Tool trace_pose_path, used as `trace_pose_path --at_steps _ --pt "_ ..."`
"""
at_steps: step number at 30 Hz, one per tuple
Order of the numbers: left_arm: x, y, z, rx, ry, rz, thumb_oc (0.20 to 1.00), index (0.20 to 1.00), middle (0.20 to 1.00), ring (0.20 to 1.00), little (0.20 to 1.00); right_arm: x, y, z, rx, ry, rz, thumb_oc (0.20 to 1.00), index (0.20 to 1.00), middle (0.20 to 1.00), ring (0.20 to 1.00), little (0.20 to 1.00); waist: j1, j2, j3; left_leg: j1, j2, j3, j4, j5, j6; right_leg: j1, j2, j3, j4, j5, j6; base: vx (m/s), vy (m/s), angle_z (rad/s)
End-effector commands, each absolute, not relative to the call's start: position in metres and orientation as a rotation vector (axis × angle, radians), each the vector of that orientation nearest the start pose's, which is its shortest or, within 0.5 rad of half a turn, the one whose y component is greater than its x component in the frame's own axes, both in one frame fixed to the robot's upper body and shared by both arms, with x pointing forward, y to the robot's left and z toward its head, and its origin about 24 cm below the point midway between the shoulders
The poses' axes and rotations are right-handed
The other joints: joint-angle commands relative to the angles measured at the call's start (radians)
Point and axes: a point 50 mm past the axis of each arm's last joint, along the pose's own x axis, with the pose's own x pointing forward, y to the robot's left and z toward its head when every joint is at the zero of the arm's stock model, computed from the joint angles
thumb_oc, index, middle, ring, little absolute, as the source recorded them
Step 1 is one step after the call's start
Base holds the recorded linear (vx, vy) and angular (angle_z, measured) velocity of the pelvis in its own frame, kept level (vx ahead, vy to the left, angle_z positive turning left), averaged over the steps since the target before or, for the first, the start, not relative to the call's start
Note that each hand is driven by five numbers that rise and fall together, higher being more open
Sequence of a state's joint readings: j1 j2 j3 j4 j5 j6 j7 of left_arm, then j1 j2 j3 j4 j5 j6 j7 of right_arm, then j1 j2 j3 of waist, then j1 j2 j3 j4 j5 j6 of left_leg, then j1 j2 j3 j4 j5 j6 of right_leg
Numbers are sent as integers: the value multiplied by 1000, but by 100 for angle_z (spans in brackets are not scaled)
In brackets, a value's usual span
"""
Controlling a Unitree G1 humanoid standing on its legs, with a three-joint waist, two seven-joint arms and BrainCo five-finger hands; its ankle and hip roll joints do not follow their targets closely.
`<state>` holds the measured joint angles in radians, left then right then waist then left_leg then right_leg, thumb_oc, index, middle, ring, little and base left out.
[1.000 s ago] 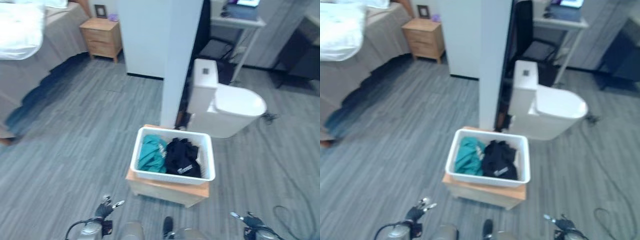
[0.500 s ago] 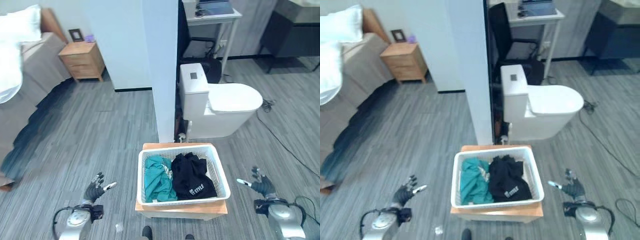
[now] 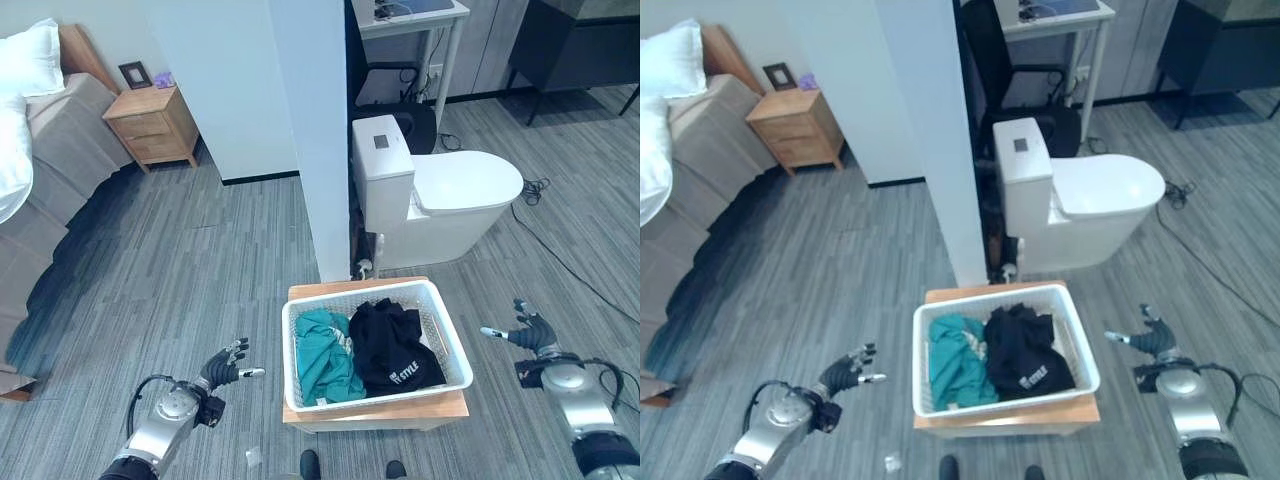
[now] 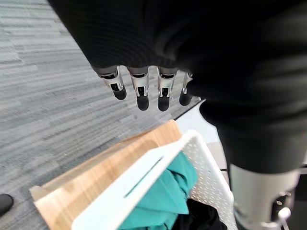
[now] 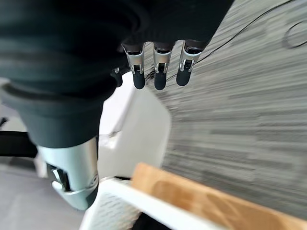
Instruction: Grab the laundry basket,head to the washer,open it,put in the laundry and shut it.
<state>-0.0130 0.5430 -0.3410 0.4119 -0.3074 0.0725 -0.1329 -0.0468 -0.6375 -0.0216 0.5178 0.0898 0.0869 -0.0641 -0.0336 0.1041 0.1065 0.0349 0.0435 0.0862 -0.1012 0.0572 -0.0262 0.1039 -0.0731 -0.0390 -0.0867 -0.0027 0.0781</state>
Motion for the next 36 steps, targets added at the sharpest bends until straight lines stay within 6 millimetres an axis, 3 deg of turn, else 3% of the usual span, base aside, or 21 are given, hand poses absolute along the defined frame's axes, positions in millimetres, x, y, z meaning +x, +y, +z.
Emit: trace_pose_path --at_steps 1,3,7,8,9,14,21,23,32,36 --pt "247 219 -42 309 559 -273 1000 1000 1000 1000 1000 240 -359 37 -612 381 -384 1000 1000 1000 1000 1000 -4 -8 24 13 54 -15 14 -52 -20 -43 -66 -75 39 -40 52 -19 -50 2" --pt "250 216 -44 315 572 -273 1000 1000 1000 1000 1000 241 -358 39 -611 373 -387 1000 1000 1000 1000 1000 -9 -6 29 10 55 -16 14 -51 -21 -48 -64 -74 41 -41 51 -16 -17 0" --pt "254 217 -70 401 728 -221 1000 1000 1000 1000 1000 250 -340 39 -602 345 -324 1000 1000 1000 1000 1000 -30 -5 51 -2 60 -11 14 -42 -25 -68 -59 -70 48 -38 46 -35 -18 -3" --pt "253 217 -78 420 776 -208 1000 1000 1000 1000 1000 252 -336 38 -599 342 -309 1000 1000 1000 1000 1000 -33 -6 56 -6 61 -9 14 -40 -26 -74 -58 -68 50 -35 45 -77 -21 -5" --pt "241 217 -100 419 909 -137 1000 1000 1000 1000 1000 259 -324 35 -591 325 -275 1000 1000 1000 1000 1000 -39 -8 67 -14 62 -9 14 -36 -28 -84 -56 -66 51 -32 44 -84 -21 -5" --pt "237 215 -107 402 992 -59 1000 1000 1000 1000 1000 272 -301 34 -560 275 -205 1000 1000 1000 1000 1000 -48 -14 91 -28 67 -8 14 -31 -30 -104 -52 -59 51 -26 41 -43 -10 -2" --pt "269 211 -85 372 884 20 1000 1000 1000 1000 1000 281 -277 40 -500 182 -147 1000 1000 1000 1000 1000 -46 -36 128 -55 74 -5 14 -23 -33 -133 -50 -58 51 -13 40 -48 -24 1" --pt "283 205 -75 352 824 22 1000 1000 1000 1000 1000 280 -277 39 -488 179 -157 1000 1000 1000 1000 1000 -41 -39 137 -66 73 -10 14 -20 -31 -141 -52 -63 52 -12 40 -44 -24 -1" --pt "310 191 -41 257 576 -20 1000 1000 1000 1000 1000 269 -289 30 -486 223 -210 1000 1000 1000 1000 1000 -13 -27 153 -69 60 -23 14 -18 -27 -136 -60 -80 54 -15 43 4 -6 4" --pt "302 191 -36 244 511 -78 1000 1000 1000 1000 1000 265 -291 28 -473 232 -217 1000 1000 1000 1000 1000 -4 -19 150 -65 57 -27 14 -22 -24 -129 -63 -82 50 -16 44 14 -2 10"
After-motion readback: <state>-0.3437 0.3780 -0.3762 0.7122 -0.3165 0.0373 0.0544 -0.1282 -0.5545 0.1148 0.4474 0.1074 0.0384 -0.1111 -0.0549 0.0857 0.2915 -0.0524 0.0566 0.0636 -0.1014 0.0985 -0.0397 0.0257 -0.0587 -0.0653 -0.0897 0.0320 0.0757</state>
